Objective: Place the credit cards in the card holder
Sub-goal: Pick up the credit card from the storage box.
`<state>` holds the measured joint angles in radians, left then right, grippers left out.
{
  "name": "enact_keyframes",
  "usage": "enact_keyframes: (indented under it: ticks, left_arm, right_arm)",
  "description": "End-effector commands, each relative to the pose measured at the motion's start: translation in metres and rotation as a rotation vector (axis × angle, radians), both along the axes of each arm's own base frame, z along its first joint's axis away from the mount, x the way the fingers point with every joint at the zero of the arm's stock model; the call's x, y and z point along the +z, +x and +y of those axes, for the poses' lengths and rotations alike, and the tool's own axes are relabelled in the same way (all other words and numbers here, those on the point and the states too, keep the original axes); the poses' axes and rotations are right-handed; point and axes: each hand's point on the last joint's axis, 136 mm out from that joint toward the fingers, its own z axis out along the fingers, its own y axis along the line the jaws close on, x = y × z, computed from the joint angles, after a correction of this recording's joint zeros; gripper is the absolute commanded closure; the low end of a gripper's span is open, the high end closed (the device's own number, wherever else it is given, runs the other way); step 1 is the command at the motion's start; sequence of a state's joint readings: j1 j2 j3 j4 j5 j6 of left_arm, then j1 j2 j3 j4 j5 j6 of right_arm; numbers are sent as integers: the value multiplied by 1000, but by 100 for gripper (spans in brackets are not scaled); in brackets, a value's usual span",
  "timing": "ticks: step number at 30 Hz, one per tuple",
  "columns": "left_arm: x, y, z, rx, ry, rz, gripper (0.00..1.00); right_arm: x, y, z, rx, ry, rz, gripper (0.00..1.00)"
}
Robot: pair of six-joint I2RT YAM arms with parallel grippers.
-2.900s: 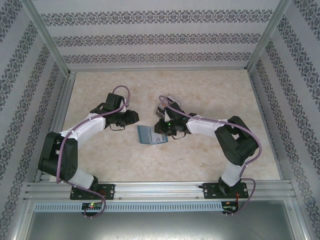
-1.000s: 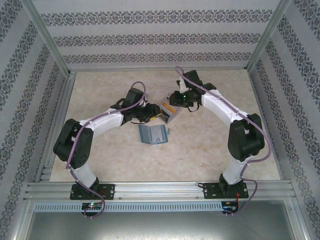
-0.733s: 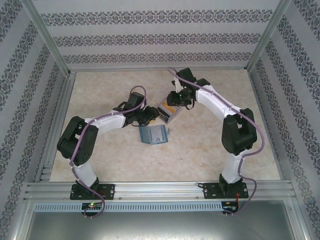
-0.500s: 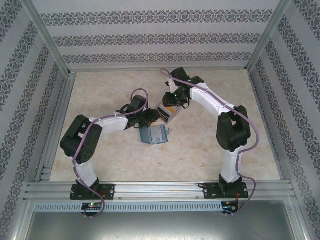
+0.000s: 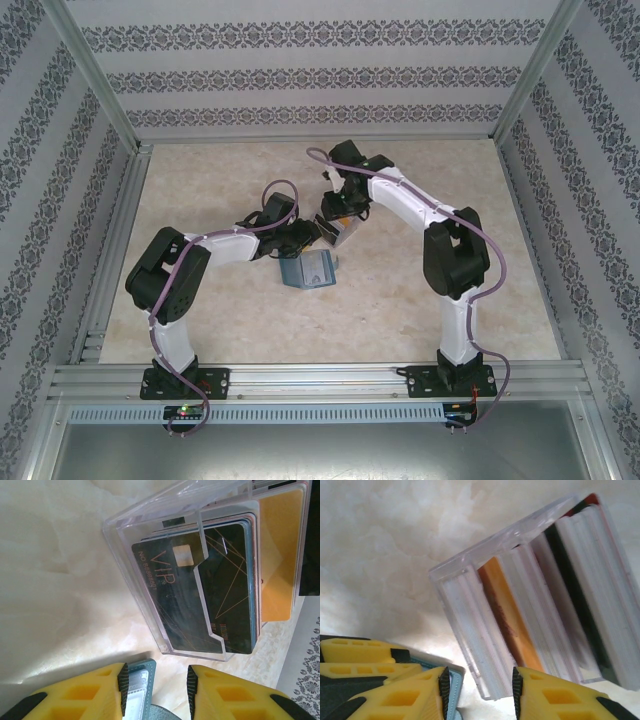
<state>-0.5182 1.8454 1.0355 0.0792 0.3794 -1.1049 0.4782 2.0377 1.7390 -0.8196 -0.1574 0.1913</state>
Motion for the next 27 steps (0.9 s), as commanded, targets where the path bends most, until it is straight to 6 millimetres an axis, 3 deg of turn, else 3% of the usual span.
enact_keyframes:
  ticks: [1, 5, 8, 22, 27]
  left_arm:
    - [-3, 6, -5, 12, 0, -16, 61]
    - [-4, 10, -9, -7, 10, -9, 61]
    - [-5, 14, -13, -12, 5, -10, 61]
    - [-10, 28, -23, -17, -3, -9, 61]
    - [-14, 29, -23, -17, 2, -4, 61]
  right_arm:
    - [31, 22, -24, -89, 46, -69, 59]
    - [39, 37, -44, -160, 71, -80, 57]
    - [33, 45, -51, -181, 95, -52, 57]
    - [0, 53, -37, -126, 114, 44, 56]
    - [-4, 53, -34, -111, 120, 56, 56]
